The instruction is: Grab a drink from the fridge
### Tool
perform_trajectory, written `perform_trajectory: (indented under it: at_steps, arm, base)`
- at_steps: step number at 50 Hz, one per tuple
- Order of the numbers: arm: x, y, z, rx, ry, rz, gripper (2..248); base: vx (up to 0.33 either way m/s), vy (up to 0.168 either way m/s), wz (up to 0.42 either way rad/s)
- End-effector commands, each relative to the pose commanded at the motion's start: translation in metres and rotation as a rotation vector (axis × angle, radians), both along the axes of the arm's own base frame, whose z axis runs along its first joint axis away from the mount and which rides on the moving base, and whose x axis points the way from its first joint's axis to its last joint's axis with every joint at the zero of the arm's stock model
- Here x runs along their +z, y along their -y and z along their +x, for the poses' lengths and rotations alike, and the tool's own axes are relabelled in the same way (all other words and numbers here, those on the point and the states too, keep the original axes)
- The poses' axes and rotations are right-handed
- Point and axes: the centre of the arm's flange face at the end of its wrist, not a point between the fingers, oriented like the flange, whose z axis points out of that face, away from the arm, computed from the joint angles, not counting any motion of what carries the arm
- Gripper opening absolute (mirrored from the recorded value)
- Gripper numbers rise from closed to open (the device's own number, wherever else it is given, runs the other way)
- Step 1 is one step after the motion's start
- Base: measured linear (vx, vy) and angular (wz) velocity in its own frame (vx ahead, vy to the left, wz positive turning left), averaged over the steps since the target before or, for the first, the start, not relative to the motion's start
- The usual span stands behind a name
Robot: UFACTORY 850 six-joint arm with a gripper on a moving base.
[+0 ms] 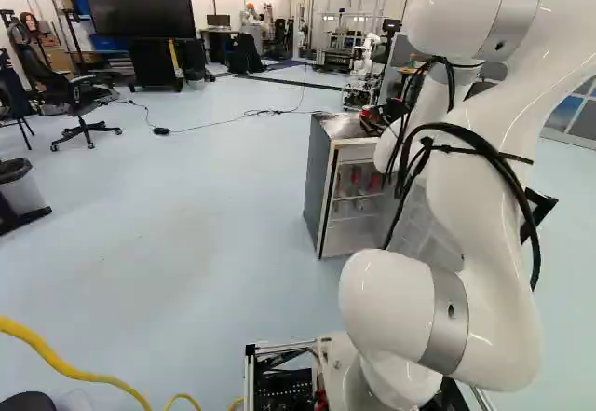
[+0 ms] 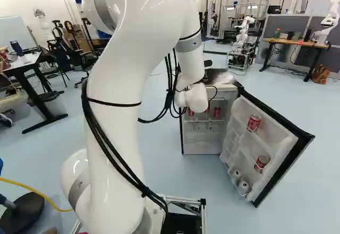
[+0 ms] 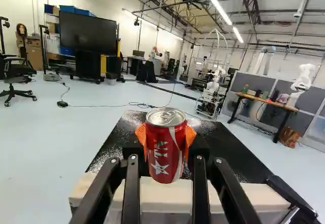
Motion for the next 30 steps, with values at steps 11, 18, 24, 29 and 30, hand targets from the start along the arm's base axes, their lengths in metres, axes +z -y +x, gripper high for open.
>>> perform_trajectory:
  at_steps: [11,18,24,29,30]
  arm:
    - [-0.001,0.001,0.009,-0.016,0.003,0.005,93]
    - [-0.002,0.002,0.013,-0.029,-0.001,0.01,93]
    - [-0.004,0.003,0.017,-0.04,-0.006,0.014,93]
    - [-0.005,0.004,0.02,-0.05,-0.012,0.017,93]
    - [-0.005,0.004,0.021,-0.052,-0.013,0.018,93]
  base:
    - [0.0,0.0,0.0]
    - [0.0,0.0,0.0]
    - [0.0,0.0,0.0]
    - [0.0,0.0,0.0]
    - [0.0,0.0,0.0]
